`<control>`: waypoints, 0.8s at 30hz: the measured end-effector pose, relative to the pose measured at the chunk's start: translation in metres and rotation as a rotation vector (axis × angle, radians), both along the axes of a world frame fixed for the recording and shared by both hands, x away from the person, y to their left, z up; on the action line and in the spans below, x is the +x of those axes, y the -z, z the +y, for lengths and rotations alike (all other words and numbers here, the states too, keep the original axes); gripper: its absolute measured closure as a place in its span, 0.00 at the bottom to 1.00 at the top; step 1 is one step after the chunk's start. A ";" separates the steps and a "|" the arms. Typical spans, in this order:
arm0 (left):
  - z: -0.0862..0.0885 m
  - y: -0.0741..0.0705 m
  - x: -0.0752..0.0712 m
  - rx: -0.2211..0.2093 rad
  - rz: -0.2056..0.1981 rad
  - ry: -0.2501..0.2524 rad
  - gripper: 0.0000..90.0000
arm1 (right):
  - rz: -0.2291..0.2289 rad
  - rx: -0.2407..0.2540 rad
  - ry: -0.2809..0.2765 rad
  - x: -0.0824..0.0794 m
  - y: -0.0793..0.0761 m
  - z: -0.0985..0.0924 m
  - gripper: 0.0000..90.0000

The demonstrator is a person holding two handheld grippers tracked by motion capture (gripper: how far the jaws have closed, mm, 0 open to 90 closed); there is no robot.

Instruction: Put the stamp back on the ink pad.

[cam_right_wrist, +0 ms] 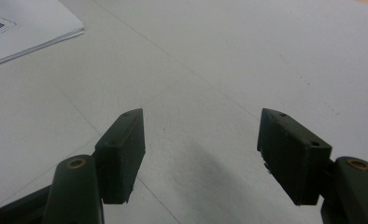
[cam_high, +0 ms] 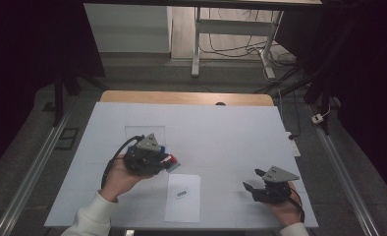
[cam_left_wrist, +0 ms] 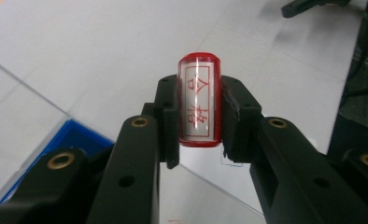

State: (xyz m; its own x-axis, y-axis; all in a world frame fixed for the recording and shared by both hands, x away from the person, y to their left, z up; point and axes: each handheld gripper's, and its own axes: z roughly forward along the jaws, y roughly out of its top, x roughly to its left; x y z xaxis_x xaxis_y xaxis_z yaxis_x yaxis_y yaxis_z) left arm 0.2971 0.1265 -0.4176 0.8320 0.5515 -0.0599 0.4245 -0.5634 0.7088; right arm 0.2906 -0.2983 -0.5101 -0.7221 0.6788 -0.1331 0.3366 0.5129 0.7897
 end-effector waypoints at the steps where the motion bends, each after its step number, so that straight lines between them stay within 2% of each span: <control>1: 0.002 0.000 0.001 -0.001 0.001 -0.008 0.78 | 0.001 0.001 -0.001 0.000 0.000 0.000 0.35; 6: 0.010 0.004 0.008 0.004 0.001 -0.044 0.78 | -0.002 0.001 -0.001 0.000 0.000 0.000 0.35; 12: 0.022 0.011 0.019 0.022 -0.010 -0.113 0.78 | 0.000 -0.004 -0.006 0.000 0.000 0.000 0.35; 14: 0.026 0.015 0.024 0.010 0.003 -0.137 0.78 | -0.004 -0.002 -0.004 0.000 0.000 0.001 0.35; 20: 0.040 0.030 0.037 0.037 0.031 -0.202 0.78 | -0.003 -0.003 -0.007 0.001 0.001 0.000 0.35; 24: 0.048 0.039 0.043 0.047 0.049 -0.225 0.78 | -0.002 -0.009 -0.006 0.001 0.001 0.001 0.35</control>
State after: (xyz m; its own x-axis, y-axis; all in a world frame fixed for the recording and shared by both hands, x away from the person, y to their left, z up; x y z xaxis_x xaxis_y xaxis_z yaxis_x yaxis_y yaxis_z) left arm 0.3403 0.1744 -0.4562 0.6842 0.7262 -0.0673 0.5768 -0.4824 0.6592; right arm 0.2912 -0.2977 -0.5111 -0.7259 0.6733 -0.1406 0.3318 0.5218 0.7859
